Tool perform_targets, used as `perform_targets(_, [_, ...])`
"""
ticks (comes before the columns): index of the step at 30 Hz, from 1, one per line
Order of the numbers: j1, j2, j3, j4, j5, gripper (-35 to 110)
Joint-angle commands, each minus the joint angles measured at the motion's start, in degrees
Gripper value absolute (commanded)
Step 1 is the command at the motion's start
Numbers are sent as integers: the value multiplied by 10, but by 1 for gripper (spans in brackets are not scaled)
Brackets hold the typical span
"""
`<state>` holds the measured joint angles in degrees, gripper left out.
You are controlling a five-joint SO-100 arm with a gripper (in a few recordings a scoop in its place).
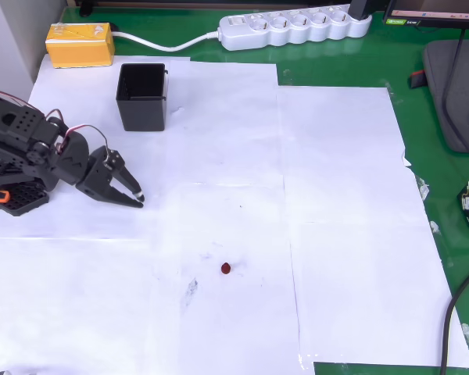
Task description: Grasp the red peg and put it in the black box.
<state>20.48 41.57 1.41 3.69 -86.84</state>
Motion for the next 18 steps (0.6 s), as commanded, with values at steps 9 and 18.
perform_targets(9, [60,214,-40,-278,-24,0])
perform_targets(18, [72,409,-47,-544,-18,0])
